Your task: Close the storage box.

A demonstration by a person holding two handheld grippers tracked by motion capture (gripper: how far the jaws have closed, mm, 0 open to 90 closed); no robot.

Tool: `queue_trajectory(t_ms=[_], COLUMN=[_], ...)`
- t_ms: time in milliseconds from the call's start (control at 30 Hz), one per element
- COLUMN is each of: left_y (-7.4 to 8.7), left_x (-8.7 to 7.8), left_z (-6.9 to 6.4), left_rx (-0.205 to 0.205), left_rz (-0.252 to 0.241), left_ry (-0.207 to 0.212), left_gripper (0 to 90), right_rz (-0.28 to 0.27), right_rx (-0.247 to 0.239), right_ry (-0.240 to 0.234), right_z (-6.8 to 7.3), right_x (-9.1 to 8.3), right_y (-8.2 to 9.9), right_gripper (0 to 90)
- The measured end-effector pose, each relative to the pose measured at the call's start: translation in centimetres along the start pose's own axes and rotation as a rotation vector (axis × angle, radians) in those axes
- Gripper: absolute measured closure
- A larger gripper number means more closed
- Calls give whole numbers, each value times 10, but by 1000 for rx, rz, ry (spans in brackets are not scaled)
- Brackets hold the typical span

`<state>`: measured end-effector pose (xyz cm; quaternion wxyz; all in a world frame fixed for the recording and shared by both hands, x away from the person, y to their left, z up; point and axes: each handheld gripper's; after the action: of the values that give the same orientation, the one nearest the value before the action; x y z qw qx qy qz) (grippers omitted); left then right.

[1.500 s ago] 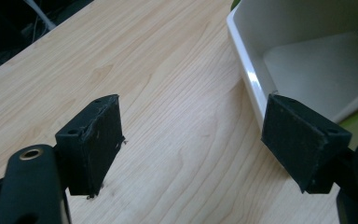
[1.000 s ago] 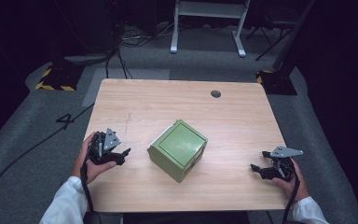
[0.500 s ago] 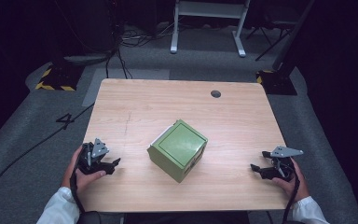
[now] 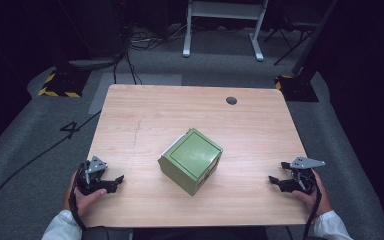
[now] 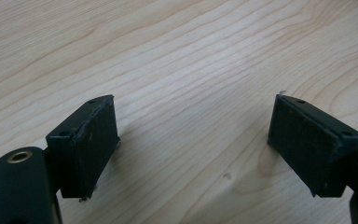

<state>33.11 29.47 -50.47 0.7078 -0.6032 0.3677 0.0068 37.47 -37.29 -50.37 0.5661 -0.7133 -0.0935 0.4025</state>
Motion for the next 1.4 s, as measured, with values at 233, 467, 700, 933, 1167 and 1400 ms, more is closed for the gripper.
queue_trajectory(t_ms=[233, 467, 700, 933, 1167, 1400], left_y=[0, 0, 0, 0, 0, 0], left_x=[1, 1, 1, 1, 1, 1], left_z=[1, 0, -1, -1, -1, -1], left_rx=[-19, -23, -27, -27, -27, -27], left_rz=[8, 8, 7, 7, 7, 6], left_ry=[4, -4, -10, -12, -13, -13], left_gripper=[152, 152, 152, 153, 153, 153], right_rz=[-2, 0, -2, 0, -1, 0], right_rx=[-2, -1, -2, 1, -1, 0], right_ry=[1, 0, 0, 1, 1, 1], right_z=[0, 0, 0, 0, 0, 0], right_x=[0, 0, 0, 0, 0, 0], right_y=[0, 0, 0, 0, 0, 0], right_gripper=[166, 165, 165, 162, 163, 163])
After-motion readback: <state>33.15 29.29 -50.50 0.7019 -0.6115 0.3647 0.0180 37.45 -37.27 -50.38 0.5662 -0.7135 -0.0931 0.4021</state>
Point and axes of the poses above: each handheld gripper's, and its own axes: x roughly forward along the jaws, y roughly out of its underside, z roughly to its left, and after that the axes turned 14 degrees about -z, right-handed
